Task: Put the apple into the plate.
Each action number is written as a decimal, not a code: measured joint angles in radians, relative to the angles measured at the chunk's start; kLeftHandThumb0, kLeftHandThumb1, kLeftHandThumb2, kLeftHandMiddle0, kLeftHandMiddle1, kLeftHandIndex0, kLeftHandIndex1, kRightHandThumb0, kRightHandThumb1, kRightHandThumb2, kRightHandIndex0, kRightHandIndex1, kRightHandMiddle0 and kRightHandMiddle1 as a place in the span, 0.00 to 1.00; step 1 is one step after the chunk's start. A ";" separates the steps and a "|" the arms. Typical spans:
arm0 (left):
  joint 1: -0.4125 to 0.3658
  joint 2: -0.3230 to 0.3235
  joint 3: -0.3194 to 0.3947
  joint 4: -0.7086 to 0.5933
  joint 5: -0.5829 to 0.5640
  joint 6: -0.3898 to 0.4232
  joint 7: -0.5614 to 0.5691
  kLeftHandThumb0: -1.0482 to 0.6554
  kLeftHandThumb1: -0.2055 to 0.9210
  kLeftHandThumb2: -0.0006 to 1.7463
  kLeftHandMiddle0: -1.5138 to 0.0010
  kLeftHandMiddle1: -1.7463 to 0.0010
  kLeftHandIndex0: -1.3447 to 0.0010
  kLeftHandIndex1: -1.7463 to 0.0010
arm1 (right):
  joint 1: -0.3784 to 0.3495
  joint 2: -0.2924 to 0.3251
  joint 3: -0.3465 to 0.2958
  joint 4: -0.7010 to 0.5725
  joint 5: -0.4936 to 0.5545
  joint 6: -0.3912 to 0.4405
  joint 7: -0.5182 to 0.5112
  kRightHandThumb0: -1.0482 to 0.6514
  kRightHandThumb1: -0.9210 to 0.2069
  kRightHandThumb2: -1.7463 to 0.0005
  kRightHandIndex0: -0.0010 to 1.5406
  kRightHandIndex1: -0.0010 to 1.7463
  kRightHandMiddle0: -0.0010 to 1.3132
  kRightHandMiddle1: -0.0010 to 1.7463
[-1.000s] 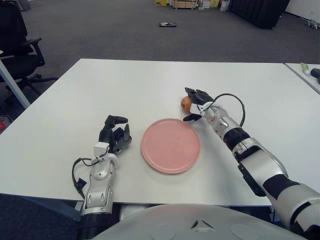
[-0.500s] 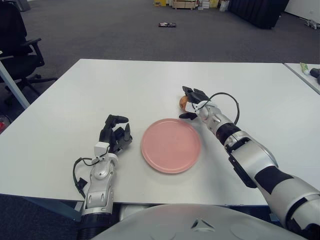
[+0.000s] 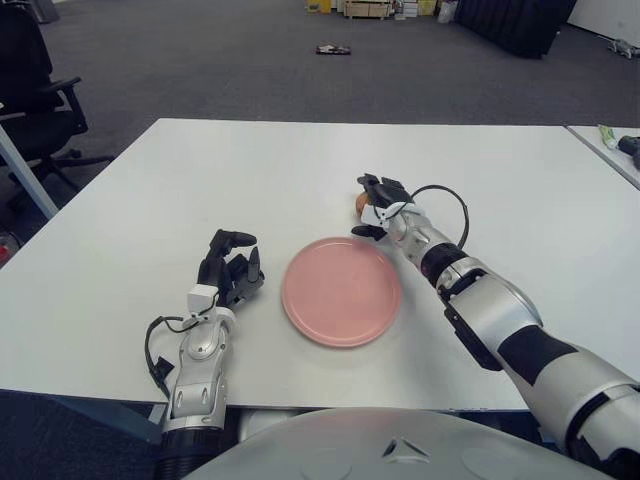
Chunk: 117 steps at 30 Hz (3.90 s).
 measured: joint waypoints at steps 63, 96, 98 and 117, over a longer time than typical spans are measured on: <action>-0.001 -0.004 0.006 -0.001 0.018 0.009 0.003 0.40 0.83 0.46 0.48 0.00 0.77 0.00 | -0.055 -0.005 0.074 0.054 -0.058 -0.005 -0.153 0.62 0.76 0.10 0.56 0.92 0.43 1.00; -0.006 0.000 0.009 0.015 0.006 0.001 0.001 0.39 0.82 0.47 0.48 0.00 0.76 0.00 | -0.050 -0.109 -0.126 -0.298 0.084 -0.100 -0.246 0.62 0.78 0.08 0.55 0.95 0.45 1.00; -0.007 0.002 0.009 0.016 0.006 0.002 0.001 0.39 0.82 0.47 0.48 0.00 0.76 0.00 | -0.034 -0.117 -0.134 -0.367 0.089 -0.110 -0.237 0.62 0.79 0.07 0.55 0.95 0.45 1.00; -0.012 0.005 0.009 0.039 0.006 -0.019 0.001 0.39 0.82 0.47 0.48 0.00 0.76 0.00 | 0.191 -0.159 -0.185 -0.937 0.097 -0.015 -0.010 0.62 0.80 0.06 0.56 0.97 0.46 1.00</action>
